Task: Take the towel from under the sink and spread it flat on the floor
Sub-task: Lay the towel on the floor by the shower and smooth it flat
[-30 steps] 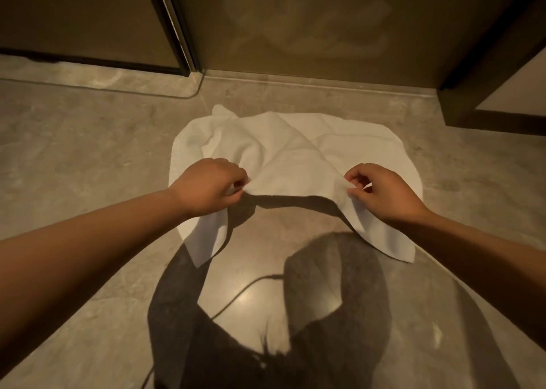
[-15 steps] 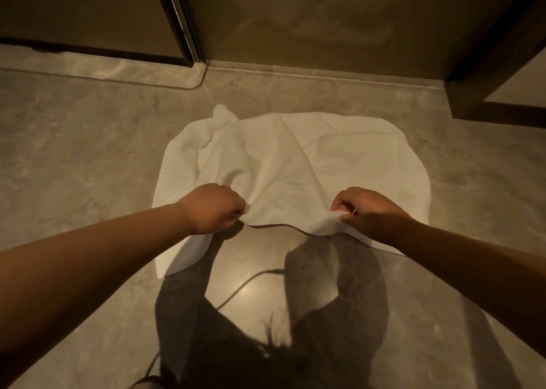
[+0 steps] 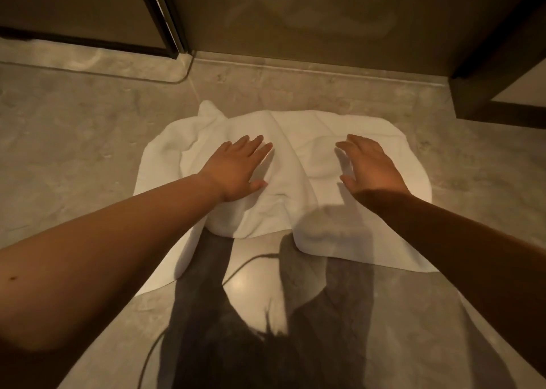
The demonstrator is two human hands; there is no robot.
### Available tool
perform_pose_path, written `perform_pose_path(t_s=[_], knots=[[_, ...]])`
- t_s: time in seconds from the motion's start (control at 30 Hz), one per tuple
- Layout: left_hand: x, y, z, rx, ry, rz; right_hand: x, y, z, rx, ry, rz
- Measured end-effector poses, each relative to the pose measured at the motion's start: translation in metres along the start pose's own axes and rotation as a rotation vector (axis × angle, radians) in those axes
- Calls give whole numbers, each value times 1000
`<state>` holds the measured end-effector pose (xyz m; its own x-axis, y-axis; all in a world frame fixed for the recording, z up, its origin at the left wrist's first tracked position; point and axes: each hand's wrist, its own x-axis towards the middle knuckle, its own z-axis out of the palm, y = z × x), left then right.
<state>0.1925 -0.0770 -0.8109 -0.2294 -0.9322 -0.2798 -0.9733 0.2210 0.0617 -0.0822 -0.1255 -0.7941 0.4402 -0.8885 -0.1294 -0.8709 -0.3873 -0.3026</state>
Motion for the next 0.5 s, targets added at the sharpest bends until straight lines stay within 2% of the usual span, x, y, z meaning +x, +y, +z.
perform_pose_path(t_s=[0.13,0.27,0.5], knots=[[11,2,18,83,-127,-46,12,12,12,-80,-77,99],[10,-3,32,140,-143,-37,9,24,24,-211,-130,33],[-7,-9,43,236,-95,-6,9,29,28,-379,56,25]])
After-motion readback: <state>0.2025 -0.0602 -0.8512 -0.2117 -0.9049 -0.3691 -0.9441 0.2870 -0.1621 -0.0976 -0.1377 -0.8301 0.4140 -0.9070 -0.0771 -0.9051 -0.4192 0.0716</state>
